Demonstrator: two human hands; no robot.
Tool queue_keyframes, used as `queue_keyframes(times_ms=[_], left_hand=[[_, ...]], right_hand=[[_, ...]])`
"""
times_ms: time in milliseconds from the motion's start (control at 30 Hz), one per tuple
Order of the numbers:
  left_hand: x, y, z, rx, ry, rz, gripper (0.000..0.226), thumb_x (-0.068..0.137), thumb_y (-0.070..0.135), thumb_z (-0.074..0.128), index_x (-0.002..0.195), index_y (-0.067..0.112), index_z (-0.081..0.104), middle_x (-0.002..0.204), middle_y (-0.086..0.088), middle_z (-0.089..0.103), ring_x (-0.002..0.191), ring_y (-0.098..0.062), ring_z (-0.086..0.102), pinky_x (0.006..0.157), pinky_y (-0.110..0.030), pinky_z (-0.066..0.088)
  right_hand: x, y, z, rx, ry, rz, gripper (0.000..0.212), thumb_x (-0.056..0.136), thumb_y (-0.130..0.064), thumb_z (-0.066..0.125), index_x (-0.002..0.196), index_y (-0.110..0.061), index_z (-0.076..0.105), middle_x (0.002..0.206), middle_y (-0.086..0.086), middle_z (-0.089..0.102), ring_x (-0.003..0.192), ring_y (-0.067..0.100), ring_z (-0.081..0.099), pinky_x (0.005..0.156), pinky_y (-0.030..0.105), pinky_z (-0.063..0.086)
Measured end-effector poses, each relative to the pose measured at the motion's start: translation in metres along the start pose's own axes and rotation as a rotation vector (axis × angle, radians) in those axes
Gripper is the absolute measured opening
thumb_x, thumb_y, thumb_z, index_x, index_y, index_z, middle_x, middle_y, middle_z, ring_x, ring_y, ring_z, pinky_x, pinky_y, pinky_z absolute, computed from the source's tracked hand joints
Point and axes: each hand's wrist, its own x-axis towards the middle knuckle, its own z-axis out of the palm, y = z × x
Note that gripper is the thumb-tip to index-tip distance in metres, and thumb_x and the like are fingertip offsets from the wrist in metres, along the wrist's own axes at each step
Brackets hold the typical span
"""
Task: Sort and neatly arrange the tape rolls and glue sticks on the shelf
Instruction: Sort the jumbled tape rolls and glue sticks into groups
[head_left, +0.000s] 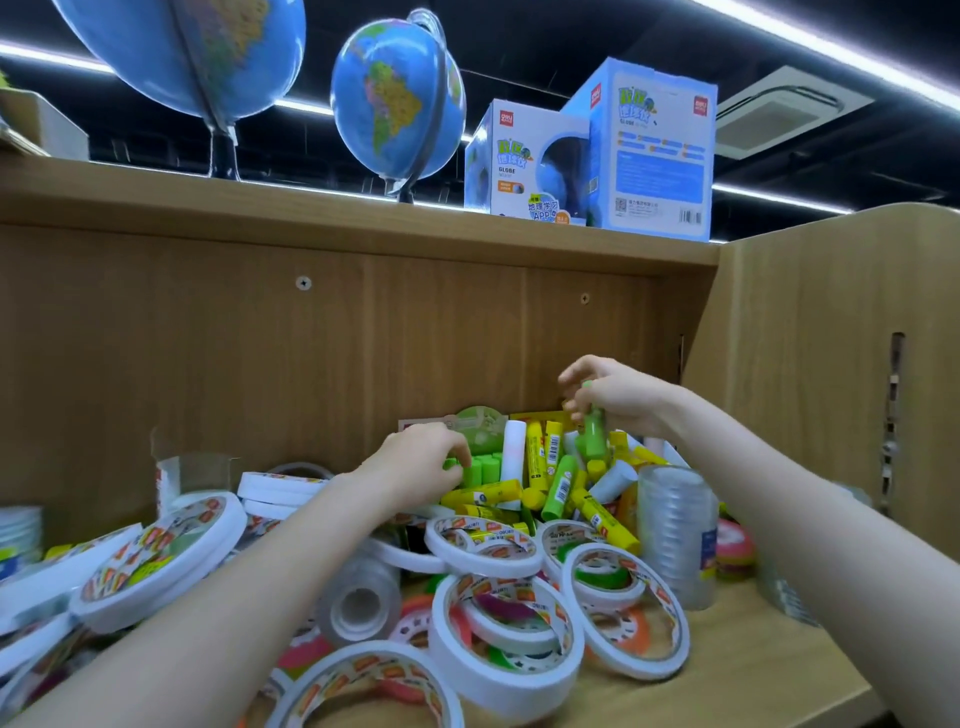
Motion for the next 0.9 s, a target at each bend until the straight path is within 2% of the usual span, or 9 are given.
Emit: queue_keyframes(times_ms=[33,67,133,200,333,467,567,733,900], left_hand=[[-0.003,-0.001,-0.001,0.007,-0.002,-0.008,0.025,0.092,0.020,0.045,0.111,0.021,0.062,0.115,-0.002,0.056,0.106,-0.020,0.052,0.092,-0.035,0.041],[-0.005,-0.002,-0.003,0.013,-0.002,-0.010,0.026,0.091,0.019,0.045,0.111,0.021,0.062,0.115,-0.002,0.056,0.108,-0.020,0.051,0.093,-0.035,0.041],[-0.009,-0.002,-0.006,0.017,0.007,-0.008,0.027,0.091,0.019,0.045,0.112,0.021,0.062,0.116,-0.002,0.056,0.110,-0.021,0.050,0.093,-0.034,0.040],[-0.013,-0.003,-0.008,0.013,0.022,-0.006,0.027,0.091,0.018,0.045,0.112,0.020,0.062,0.115,-0.002,0.057,0.109,-0.020,0.051,0.092,-0.033,0.040],[-0.020,-0.003,-0.010,0.001,0.029,0.009,0.026,0.092,0.019,0.045,0.112,0.021,0.062,0.116,-0.001,0.057,0.107,-0.019,0.052,0.090,-0.032,0.040],[-0.031,-0.004,-0.015,-0.001,0.046,0.012,0.025,0.093,0.020,0.046,0.112,0.022,0.062,0.117,-0.001,0.056,0.108,-0.019,0.051,0.088,-0.030,0.039],[-0.043,-0.009,-0.028,-0.003,0.079,0.005,0.025,0.092,0.019,0.046,0.110,0.021,0.063,0.116,-0.002,0.057,0.106,-0.021,0.052,0.088,-0.031,0.040],[-0.083,-0.028,-0.057,0.022,0.134,-0.005,0.024,0.091,0.018,0.046,0.106,0.021,0.065,0.113,0.001,0.057,0.104,-0.020,0.054,0.091,-0.034,0.042],[-0.139,-0.053,-0.081,0.025,0.166,-0.024,0.022,0.092,0.019,0.047,0.104,0.024,0.064,0.107,0.008,0.055,0.092,-0.011,0.052,0.082,-0.027,0.040]], right_hand=[[0.001,0.000,0.005,-0.190,0.004,-0.026,0.029,0.086,0.012,0.043,0.107,-0.008,0.050,0.093,0.012,0.049,0.069,0.016,0.050,0.044,0.018,0.041],[0.003,0.002,0.009,-0.425,0.035,-0.068,0.031,0.085,0.007,0.048,0.112,-0.008,0.051,0.101,0.012,0.052,0.076,0.018,0.053,0.047,0.017,0.043],[0.005,0.005,0.014,-0.797,0.092,-0.132,0.035,0.086,-0.004,0.055,0.120,-0.009,0.051,0.118,0.012,0.053,0.100,0.025,0.053,0.070,0.024,0.044],[0.003,0.009,0.015,-0.931,0.068,-0.134,0.041,0.087,-0.016,0.060,0.126,-0.009,0.047,0.127,0.014,0.049,0.115,0.028,0.047,0.084,0.029,0.039],[-0.006,0.013,0.013,-0.971,0.029,-0.116,0.054,0.087,-0.027,0.063,0.133,-0.012,0.040,0.127,0.015,0.045,0.115,0.029,0.046,0.080,0.027,0.035],[-0.015,0.013,0.010,-0.899,0.058,-0.161,0.060,0.087,-0.028,0.064,0.138,-0.015,0.036,0.129,0.014,0.043,0.117,0.028,0.045,0.083,0.025,0.034],[-0.025,0.004,0.013,-0.864,0.083,-0.230,0.044,0.090,-0.024,0.060,0.131,-0.015,0.046,0.128,0.012,0.045,0.116,0.026,0.047,0.090,0.028,0.038],[-0.047,-0.021,0.036,-0.783,0.122,-0.386,0.026,0.088,-0.014,0.056,0.115,-0.012,0.060,0.110,0.008,0.052,0.107,0.024,0.052,0.088,0.025,0.038],[-0.070,-0.055,0.090,-0.706,-0.035,-0.539,0.022,0.090,-0.013,0.055,0.111,-0.011,0.063,0.109,0.005,0.061,0.102,0.018,0.055,0.079,0.015,0.034]])
